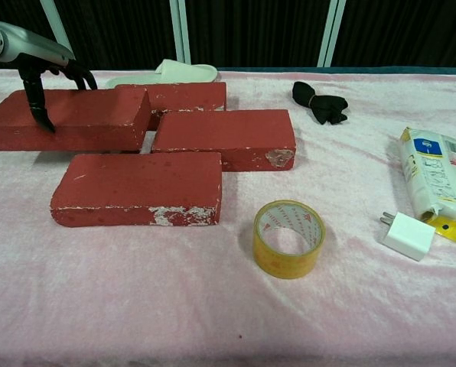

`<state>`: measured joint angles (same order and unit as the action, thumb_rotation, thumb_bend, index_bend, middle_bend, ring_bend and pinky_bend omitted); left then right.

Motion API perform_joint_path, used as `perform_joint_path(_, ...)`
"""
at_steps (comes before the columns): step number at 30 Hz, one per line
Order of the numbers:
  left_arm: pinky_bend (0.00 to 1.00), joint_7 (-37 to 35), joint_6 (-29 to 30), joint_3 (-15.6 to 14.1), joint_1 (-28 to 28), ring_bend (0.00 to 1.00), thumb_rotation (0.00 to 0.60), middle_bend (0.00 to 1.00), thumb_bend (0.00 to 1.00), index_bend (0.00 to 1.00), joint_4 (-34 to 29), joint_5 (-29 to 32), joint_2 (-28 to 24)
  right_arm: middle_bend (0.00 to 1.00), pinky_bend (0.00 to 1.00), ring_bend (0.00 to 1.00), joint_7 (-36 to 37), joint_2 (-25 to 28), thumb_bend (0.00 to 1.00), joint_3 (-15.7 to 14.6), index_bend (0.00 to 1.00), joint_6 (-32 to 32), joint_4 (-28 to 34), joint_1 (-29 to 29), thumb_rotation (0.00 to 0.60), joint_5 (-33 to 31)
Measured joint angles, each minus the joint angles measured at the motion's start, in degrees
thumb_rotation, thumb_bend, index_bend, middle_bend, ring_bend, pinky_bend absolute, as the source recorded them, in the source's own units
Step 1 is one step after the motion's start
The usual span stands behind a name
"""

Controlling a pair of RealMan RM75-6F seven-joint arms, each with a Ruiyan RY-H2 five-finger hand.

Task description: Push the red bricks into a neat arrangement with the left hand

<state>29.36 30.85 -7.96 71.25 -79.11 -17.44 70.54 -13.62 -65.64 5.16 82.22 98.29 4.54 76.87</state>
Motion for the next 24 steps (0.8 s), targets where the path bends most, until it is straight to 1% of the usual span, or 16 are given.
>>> perform_joint_path(8,0.0,1.13,1.44,-2.14,1.86,0.0,0.6,0.2,0.16,0.18,0.69,2.98,1.65,0.0,0.2,0.12,-0.05,0.01,0.15,0.04,0.07,-0.12,0.07,0.04,0.6,-0.24)
perform_joint_path(13,0.0,1.32,2.18,-2.38,2.37,0.0,0.6,0.2,0.16,0.18,1.29,3.8,2.71,0.0,0.2,0.12,0.03,0.03,0.15,0.08,0.07,-0.11,0.15,0.02,0.6,-0.36)
perform_joint_path(24,0.0,1.65,1.71,-3.0,3.4,0.0,0.6,0.2,0.16,0.18,2.04,4.89,4.21,0.0,0.2,0.12,0.24,0.1,0.15,0.11,0.07,-0.19,0.19,0.05,0.6,-0.46)
